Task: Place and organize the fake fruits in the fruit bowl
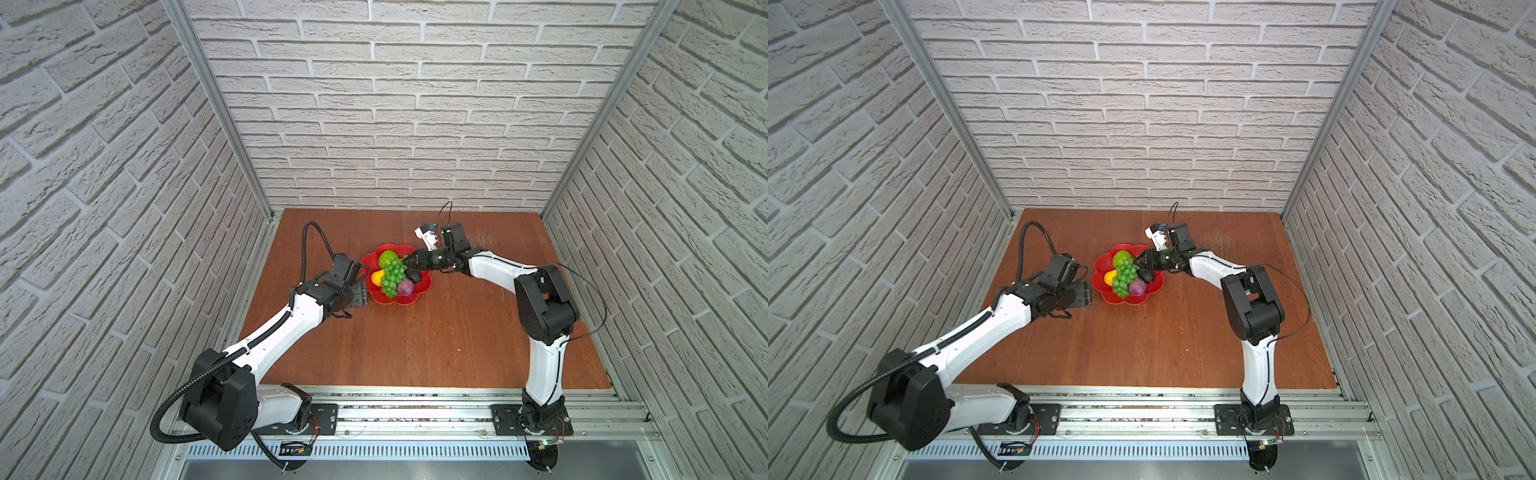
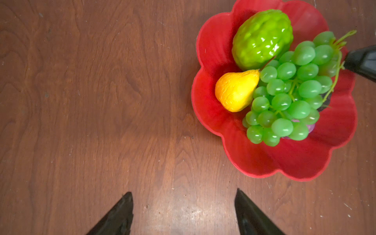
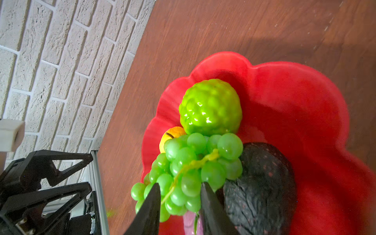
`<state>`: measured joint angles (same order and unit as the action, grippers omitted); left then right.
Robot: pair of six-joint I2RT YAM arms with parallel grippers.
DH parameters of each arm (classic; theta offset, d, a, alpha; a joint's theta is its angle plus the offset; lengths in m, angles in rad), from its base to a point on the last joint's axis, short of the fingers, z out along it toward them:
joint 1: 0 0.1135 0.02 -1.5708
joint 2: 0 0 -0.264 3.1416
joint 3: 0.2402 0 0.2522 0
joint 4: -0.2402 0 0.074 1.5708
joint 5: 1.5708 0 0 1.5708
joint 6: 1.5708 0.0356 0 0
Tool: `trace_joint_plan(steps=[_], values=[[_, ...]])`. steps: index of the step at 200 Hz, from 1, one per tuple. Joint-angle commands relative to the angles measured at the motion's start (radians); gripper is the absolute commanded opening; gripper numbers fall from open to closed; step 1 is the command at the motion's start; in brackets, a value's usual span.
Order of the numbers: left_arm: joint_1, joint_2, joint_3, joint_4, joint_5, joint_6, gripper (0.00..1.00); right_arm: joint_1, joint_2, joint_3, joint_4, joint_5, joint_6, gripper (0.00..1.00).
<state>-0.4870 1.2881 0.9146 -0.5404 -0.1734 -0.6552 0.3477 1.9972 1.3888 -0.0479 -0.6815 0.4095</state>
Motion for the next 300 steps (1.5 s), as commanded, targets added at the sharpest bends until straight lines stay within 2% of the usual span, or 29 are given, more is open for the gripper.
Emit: trace_joint_plan(steps=[1, 23, 45, 60, 70, 81, 84, 100, 114, 131, 147, 169, 186, 203, 211, 221, 230, 251, 278, 292, 300], values=[[0.005, 0.022, 0.028, 0.040, 0.003, 0.005, 0.78, -0.004, -0.099, -0.011, -0.039, 0.035, -0.064, 0.38], [0.006, 0.038, 0.036, 0.058, 0.011, 0.005, 0.79, -0.003, -0.140, -0.008, -0.098, 0.064, -0.102, 0.43], [0.007, 0.047, 0.035, 0.081, 0.014, 0.004, 0.84, -0.004, -0.205, -0.029, -0.104, 0.090, -0.111, 0.57], [0.010, 0.044, 0.042, 0.089, 0.012, 0.011, 0.92, -0.004, -0.269, -0.055, -0.107, 0.126, -0.118, 0.70], [0.011, 0.033, 0.051, 0.092, -0.006, 0.027, 0.98, -0.004, -0.317, -0.076, -0.114, 0.162, -0.128, 0.84], [0.017, 0.020, 0.056, 0.099, -0.021, 0.062, 0.98, -0.003, -0.378, -0.101, -0.130, 0.214, -0.143, 0.98], [0.021, 0.016, 0.058, 0.102, -0.027, 0.070, 0.98, -0.004, -0.395, -0.108, -0.137, 0.230, -0.147, 1.00], [0.057, 0.008, 0.081, 0.092, -0.048, 0.098, 0.98, -0.003, -0.491, -0.145, -0.178, 0.334, -0.176, 1.00], [0.094, 0.001, 0.092, 0.094, -0.069, 0.124, 0.98, -0.003, -0.588, -0.190, -0.208, 0.473, -0.195, 1.00], [0.132, -0.031, 0.045, 0.211, -0.119, 0.198, 0.98, -0.002, -0.720, -0.269, -0.206, 0.666, -0.228, 1.00], [0.172, -0.067, -0.005, 0.309, -0.133, 0.270, 0.98, -0.002, -0.826, -0.378, -0.127, 0.832, -0.295, 1.00], [0.201, -0.136, -0.164, 0.551, -0.167, 0.402, 0.98, -0.003, -0.947, -0.550, 0.063, 0.952, -0.394, 1.00], [0.241, -0.181, -0.321, 0.757, -0.167, 0.490, 0.98, -0.004, -0.969, -0.608, 0.098, 0.952, -0.461, 1.00], [0.292, -0.202, -0.391, 0.774, -0.179, 0.499, 0.98, -0.004, -0.981, -0.622, 0.029, 1.035, -0.457, 1.00], [0.311, -0.201, -0.399, 0.753, -0.185, 0.506, 0.98, -0.004, -1.031, -0.701, 0.111, 1.083, -0.475, 1.00], [0.341, -0.199, -0.414, 0.750, -0.203, 0.490, 0.98, -0.008, -1.103, -0.847, 0.316, 1.117, -0.509, 1.00], [0.375, -0.202, -0.438, 0.791, -0.176, 0.468, 0.98, -0.026, -1.125, -0.939, 0.449, 1.129, -0.514, 1.00], [0.415, -0.167, -0.497, 0.952, -0.176, 0.467, 0.98, -0.056, -1.051, -0.968, 0.444, 1.100, -0.488, 1.00], [0.422, -0.051, -0.496, 1.003, -0.205, 0.566, 0.98, -0.084, -0.940, -1.045, 0.615, 1.093, -0.492, 1.00], [0.436, 0.004, -0.541, 1.121, -0.193, 0.576, 0.98, -0.131, -0.877, -1.046, 0.633, 1.046, -0.468, 1.00], [0.439, 0.011, -0.532, 1.119, -0.187, 0.567, 0.98, -0.156, -0.846, -1.053, 0.662, 1.018, -0.445, 1.00]])
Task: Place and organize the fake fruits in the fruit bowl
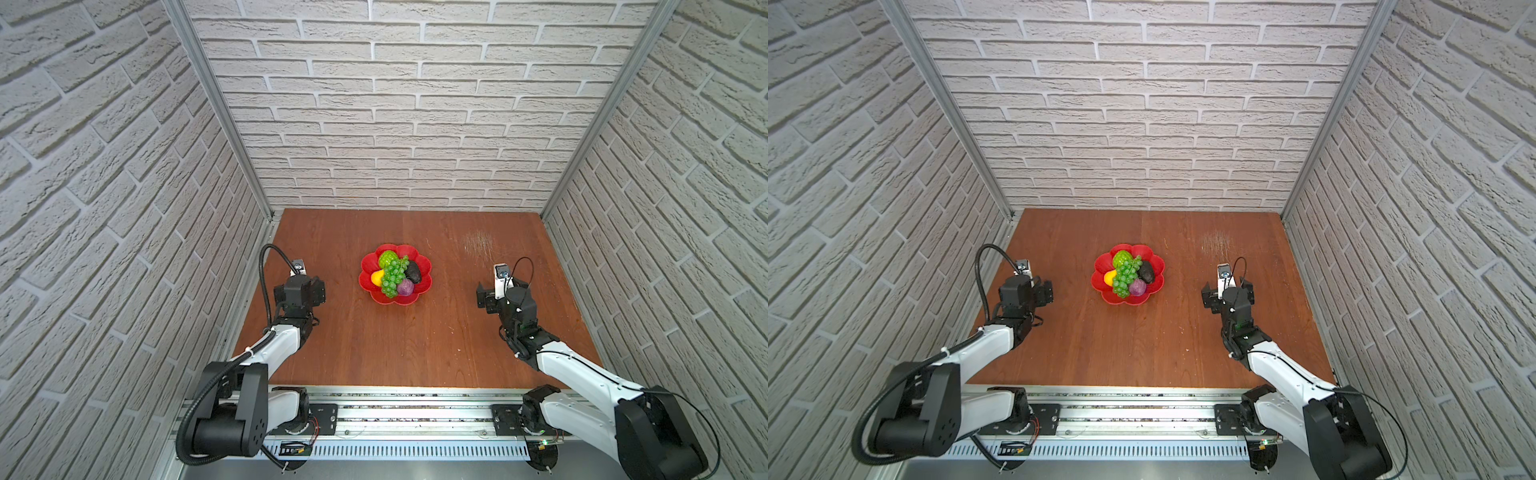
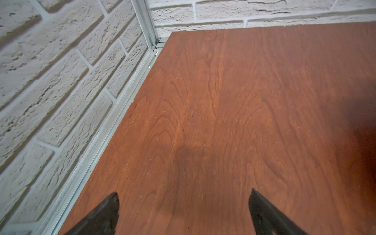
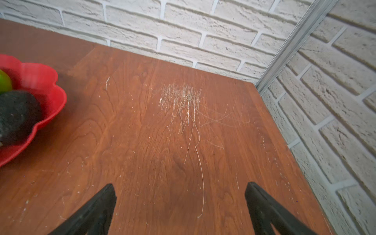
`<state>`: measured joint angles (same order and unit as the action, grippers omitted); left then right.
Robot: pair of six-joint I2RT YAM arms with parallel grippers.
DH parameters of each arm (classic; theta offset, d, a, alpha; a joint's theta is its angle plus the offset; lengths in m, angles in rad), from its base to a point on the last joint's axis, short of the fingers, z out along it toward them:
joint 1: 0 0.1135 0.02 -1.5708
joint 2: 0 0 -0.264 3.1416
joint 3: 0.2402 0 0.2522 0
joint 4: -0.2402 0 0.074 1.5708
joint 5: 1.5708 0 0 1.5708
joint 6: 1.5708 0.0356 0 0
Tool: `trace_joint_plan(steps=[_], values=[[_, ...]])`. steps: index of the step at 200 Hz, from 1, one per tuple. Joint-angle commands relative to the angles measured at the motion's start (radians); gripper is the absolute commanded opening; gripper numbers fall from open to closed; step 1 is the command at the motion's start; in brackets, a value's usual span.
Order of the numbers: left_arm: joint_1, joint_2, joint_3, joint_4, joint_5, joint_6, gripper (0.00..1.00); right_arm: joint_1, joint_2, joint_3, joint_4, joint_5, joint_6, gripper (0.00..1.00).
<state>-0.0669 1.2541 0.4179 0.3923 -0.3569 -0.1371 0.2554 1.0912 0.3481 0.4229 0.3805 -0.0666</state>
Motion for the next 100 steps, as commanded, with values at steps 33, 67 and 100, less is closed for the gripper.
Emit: trace_joint_plan(steps=[33, 67, 100], values=[[0.044, 0.122, -0.045, 0.363, 0.050, 0.052, 0.98, -0.110, 0.196, -0.012, 0.308, -0.118, 0.040, 1.00], [0.072, 0.302, -0.071, 0.597, 0.092, 0.050, 0.98, -0.126, 0.415, -0.089, 0.662, -0.113, 0.058, 1.00], [0.096, 0.321, -0.050, 0.569, 0.099, 0.019, 0.98, -0.181, 0.388, 0.001, 0.438, -0.206, 0.094, 1.00]])
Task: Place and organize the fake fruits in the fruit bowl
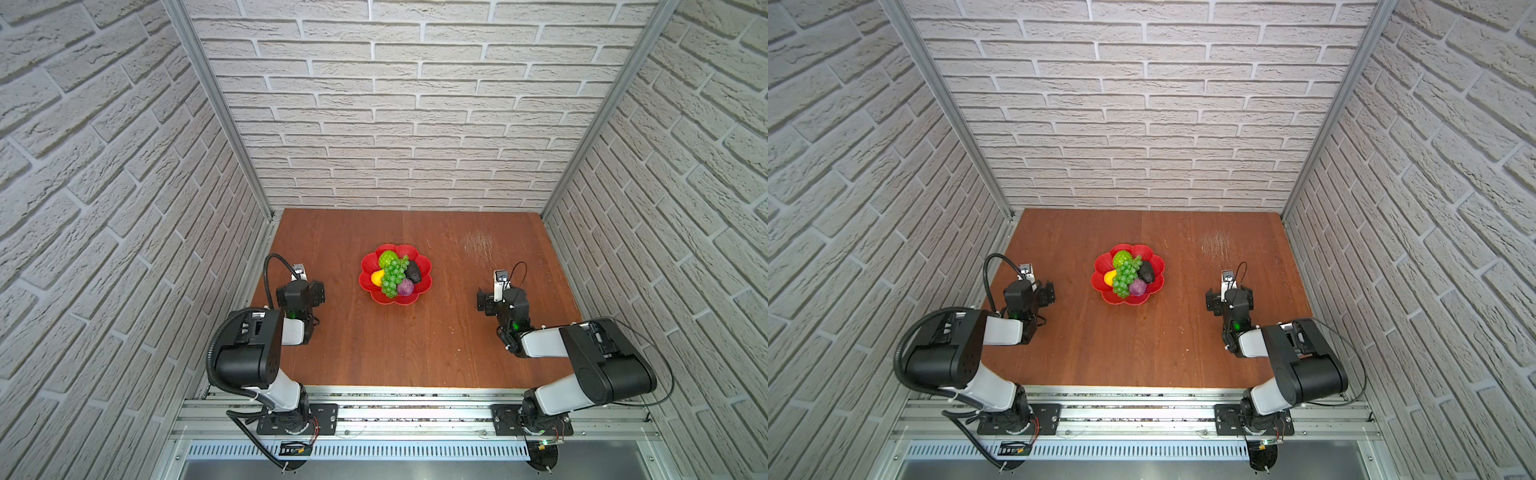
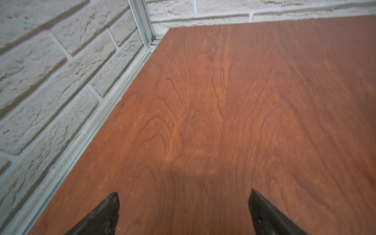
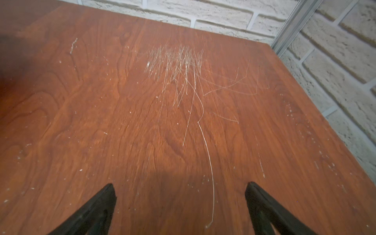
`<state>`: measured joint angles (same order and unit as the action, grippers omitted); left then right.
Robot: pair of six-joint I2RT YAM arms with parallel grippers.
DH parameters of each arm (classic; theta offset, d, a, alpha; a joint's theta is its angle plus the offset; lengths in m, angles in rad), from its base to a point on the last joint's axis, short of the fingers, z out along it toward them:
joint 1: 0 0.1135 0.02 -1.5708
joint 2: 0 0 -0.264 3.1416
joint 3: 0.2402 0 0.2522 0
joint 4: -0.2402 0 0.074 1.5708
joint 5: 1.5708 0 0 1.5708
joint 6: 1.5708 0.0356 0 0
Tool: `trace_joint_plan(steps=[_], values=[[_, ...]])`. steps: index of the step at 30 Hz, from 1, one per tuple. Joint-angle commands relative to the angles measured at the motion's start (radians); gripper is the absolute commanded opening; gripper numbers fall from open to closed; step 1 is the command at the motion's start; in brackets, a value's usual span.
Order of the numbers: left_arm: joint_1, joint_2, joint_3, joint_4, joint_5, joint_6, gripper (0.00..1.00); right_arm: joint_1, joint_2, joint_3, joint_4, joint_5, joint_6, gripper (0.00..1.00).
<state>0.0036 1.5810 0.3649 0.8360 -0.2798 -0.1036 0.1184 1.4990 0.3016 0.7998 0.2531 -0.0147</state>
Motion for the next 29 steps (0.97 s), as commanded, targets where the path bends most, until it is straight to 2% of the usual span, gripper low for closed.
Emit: trace_joint_plan(steps=[1, 29], values=[[0.027, -0.008, 0.005, 0.116, 0.022, -0.015, 0.98, -0.045, -0.018, 0.046, 0.069, -0.081, 0.043, 1.00], [0.040, -0.006, 0.009, 0.111, 0.064, -0.019, 0.98, -0.045, -0.025, 0.041, 0.067, -0.083, 0.041, 1.00]])
